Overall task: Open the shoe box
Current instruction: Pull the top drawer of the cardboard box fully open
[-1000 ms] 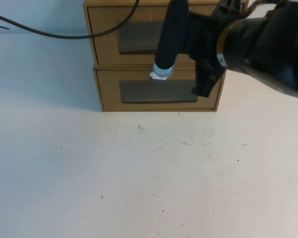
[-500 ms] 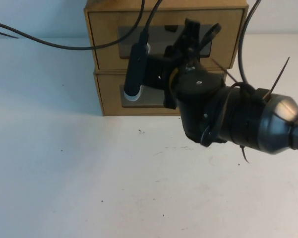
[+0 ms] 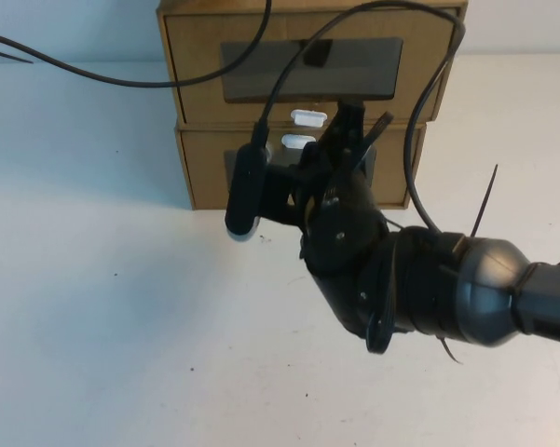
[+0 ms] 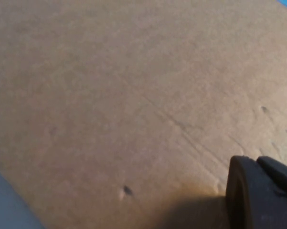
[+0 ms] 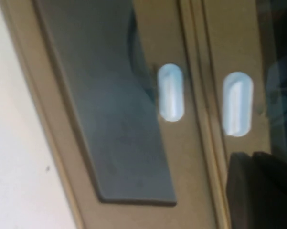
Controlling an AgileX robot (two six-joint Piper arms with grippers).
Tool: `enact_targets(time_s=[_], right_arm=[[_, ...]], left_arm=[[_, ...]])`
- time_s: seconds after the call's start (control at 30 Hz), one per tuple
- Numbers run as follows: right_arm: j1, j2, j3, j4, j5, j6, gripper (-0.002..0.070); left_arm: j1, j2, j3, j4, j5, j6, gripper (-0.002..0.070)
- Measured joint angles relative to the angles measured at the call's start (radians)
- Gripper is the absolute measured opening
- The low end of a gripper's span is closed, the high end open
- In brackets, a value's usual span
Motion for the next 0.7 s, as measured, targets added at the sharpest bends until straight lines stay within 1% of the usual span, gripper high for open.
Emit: enact_targets(time_s=[0.1,0.17,0.23,0.37,0.43,0.53,0.7], right_arm=[[-0.015,0.008,-0.028,-0.002,-0.021,0.0,-0.001],[-0.029,0.012,-0.046,-0.004,-0.04,-0.004,0.001],[-0.042,0.02,-0.065,-0.006,-0.063,-0.009,0.0061],[-0.066,0.039,-0.084,-0.007,-0.108,-0.048,0.0216],[-0.078,0.053,-0.084,-0.01,-0.117,-0.08,0.0257],[-0.098,0.077,-0.084,-0.01,-0.13,-0.112,0.0277],[-0.122,0.109,-0.097,-0.01,-0.137,-0.135,0.0281]], left_arm=[[0.0,0.01,0.0,-0.033,0.0,0.0,-0.0006],[0.0,0.013,0.0,-0.043,0.002,0.0,-0.0005],[0.0,0.018,0.0,-0.052,0.002,0.0,-0.0006],[0.0,0.029,-0.007,-0.072,0.002,0.0,-0.0006],[0.0,0.029,-0.007,-0.072,0.0,0.0,-0.0006],[0.0,0.029,-0.007,-0.073,0.0,0.0,-0.0006],[0.0,0.029,-0.007,-0.078,0.0,0.0,-0.0006]])
